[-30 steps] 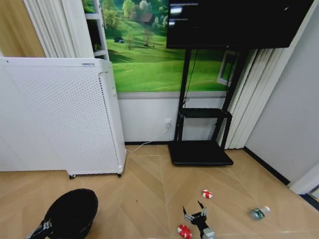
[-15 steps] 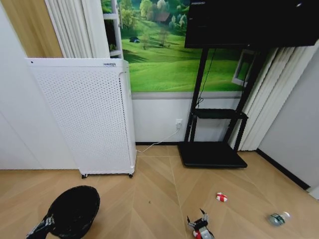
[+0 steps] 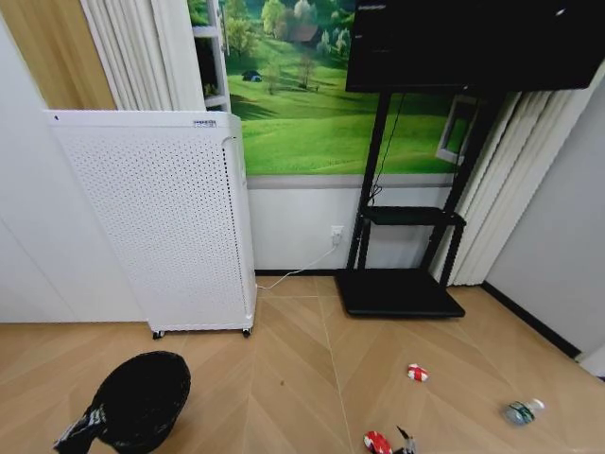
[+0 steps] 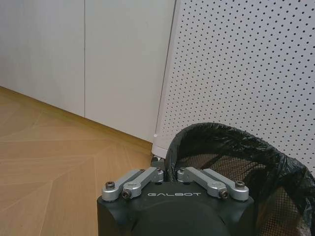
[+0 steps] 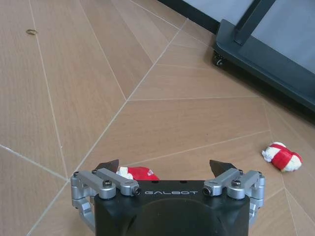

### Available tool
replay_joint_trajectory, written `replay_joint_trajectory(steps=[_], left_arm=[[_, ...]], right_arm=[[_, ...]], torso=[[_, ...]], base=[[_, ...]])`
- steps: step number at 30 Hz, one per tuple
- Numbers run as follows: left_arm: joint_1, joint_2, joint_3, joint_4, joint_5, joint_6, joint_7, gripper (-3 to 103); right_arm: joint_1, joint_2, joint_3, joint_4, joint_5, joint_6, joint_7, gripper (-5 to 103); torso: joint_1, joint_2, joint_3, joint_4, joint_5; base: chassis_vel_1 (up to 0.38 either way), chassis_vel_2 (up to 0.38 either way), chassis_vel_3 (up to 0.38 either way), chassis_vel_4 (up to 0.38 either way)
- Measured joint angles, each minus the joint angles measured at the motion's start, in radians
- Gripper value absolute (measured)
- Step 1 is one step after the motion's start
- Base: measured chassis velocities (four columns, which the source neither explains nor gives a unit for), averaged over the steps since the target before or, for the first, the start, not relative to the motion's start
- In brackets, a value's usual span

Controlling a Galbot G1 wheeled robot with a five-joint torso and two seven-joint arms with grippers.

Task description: Pick up the trash bin and place the garbage on the floor into it.

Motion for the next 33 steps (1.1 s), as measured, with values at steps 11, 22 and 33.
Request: replay_joint_trajectory(steps=[11,22,33], left_arm=[[-0.008,0.004,0.002,-0.002,-0.003,0.000,0.001,7],[-0.009,0.000,0.006,-0.006,-0.003,0.000,0.001,7],[-0.005,-0.002,0.003,-0.006,-0.003,-0.005,0.002,7]], right_arm=[[0.059,0.002,-0.008,-0.102,-0.041,0.000,-0.016,100],[0.091,0.003,-0.015,-0.171,-0.074,-0.021,-0.012,100],[0.098,0.000,-0.020,-0.174,-0.086,-0.029,-0.042,70]], torso=[[0.000,0.000,0.000,-0.0003,-0.0001],[0.000,0.000,0.000,-0.0003,-0.0001],[0.000,0.000,0.000,-0.0002,-0.0001]], base=[[0.000,0.000,0.000,0.000],[0.000,0.000,0.000,0.000],[0.000,0.000,0.000,0.000]])
